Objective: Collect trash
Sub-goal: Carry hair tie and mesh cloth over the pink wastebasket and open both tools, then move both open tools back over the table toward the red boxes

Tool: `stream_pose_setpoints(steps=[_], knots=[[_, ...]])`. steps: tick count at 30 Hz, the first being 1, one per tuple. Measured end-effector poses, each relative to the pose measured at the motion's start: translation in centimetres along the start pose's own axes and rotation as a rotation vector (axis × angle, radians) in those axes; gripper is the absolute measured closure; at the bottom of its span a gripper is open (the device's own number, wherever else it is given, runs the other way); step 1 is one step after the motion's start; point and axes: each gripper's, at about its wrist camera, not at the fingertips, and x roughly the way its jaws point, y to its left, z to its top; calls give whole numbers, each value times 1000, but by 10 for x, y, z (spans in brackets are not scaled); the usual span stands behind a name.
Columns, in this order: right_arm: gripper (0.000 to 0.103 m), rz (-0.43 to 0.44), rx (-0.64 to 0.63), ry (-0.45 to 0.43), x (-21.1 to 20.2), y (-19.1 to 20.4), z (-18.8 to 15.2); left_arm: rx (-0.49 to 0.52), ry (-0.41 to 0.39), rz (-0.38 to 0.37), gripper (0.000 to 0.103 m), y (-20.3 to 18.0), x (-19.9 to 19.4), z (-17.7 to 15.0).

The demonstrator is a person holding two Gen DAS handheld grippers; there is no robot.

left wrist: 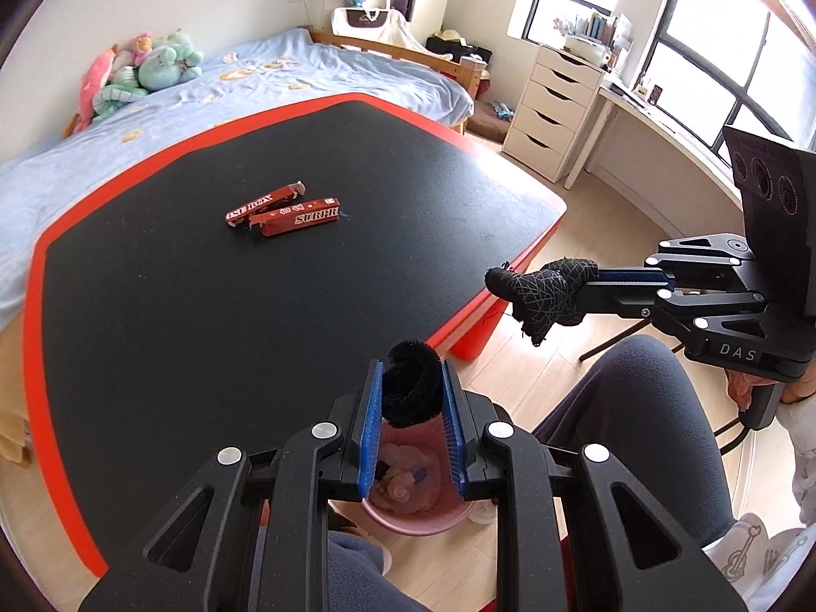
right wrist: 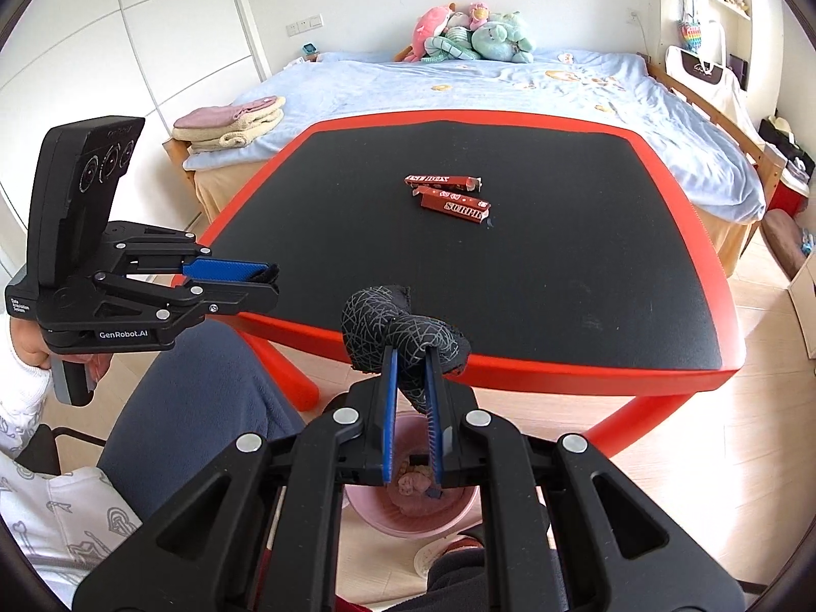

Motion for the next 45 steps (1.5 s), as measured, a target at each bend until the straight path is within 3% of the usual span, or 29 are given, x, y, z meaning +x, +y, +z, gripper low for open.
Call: stream_pose_setpoints(steps=[11,21,24,26,29,34,45], knots=[[93,17,23,36,-1,6,-27,9,29,-23,81,-14,7,-15],[92,42,27,47,1,6,-31,24,38,-42,81,-19,9,-15],[82,41,32,63,4,4,-31,36,43,-44,74,-22,11,-15],[34,16,37,70,6,1,-31,25,41,-36,37,-19,13,-15],[17,-3,52,60,5,-2,-32,6,23,-15,14,-15,11,-16],[12,-24,64,62,7,-4,-33,-6,16,11,8,-12,8,-17],[8,-17,79,42,3,-3,-35,-17,10,42,8,-7,2,-16]])
